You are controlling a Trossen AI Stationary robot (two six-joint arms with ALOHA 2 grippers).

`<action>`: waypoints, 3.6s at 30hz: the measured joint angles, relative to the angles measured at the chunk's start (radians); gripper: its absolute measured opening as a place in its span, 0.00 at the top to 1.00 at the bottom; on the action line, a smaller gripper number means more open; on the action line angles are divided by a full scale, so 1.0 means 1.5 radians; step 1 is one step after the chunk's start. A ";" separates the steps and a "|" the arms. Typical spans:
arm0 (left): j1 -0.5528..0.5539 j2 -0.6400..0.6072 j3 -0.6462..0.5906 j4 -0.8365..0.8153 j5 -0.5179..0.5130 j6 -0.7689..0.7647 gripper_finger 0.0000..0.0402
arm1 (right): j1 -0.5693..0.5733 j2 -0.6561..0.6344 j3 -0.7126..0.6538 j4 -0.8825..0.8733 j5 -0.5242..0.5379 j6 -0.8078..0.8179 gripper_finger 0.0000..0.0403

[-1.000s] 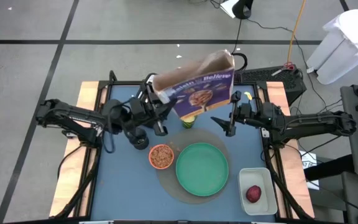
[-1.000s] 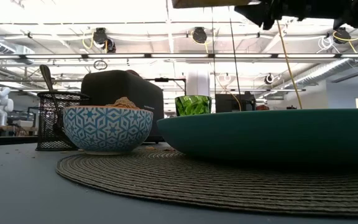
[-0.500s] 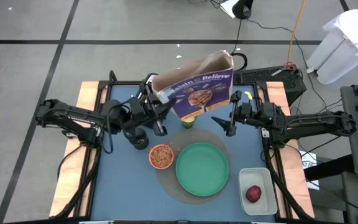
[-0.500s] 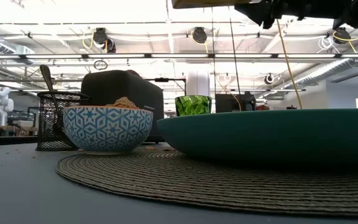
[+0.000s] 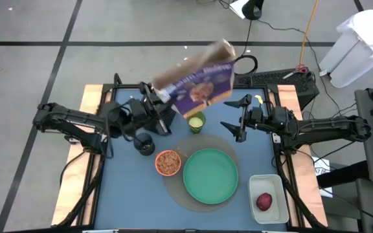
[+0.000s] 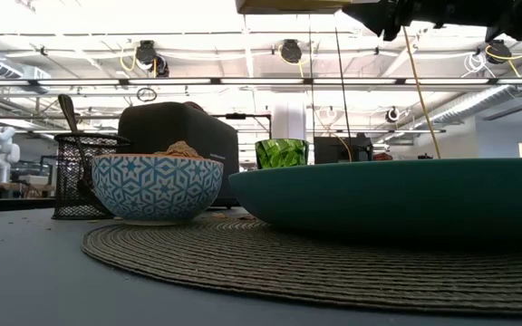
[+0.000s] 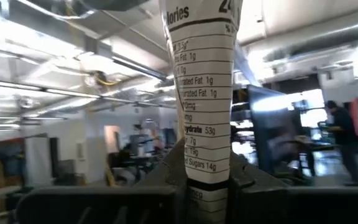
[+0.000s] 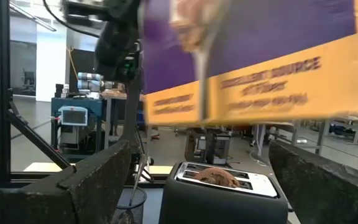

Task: Arrange a breakfast setting
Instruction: Pour the cereal into the orange bowl

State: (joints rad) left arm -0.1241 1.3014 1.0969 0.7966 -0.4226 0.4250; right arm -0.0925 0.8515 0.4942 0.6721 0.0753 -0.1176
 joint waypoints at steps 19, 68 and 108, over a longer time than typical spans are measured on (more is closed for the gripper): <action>0.004 -0.244 0.000 -0.219 -0.296 0.169 0.92 | 0.000 -0.007 0.000 -0.008 0.001 0.000 0.07; 0.257 -0.640 -0.712 -0.244 -0.382 -0.290 0.92 | 0.000 -0.007 0.000 -0.007 0.001 0.000 0.07; 0.255 -0.639 -0.725 -0.255 -0.364 -0.366 0.59 | 0.000 -0.007 0.000 -0.007 0.001 0.000 0.07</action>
State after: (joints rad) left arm 0.2577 0.3428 0.0090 0.4137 -0.9684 -0.1234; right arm -0.0925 0.8417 0.4942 0.6610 0.0769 -0.1172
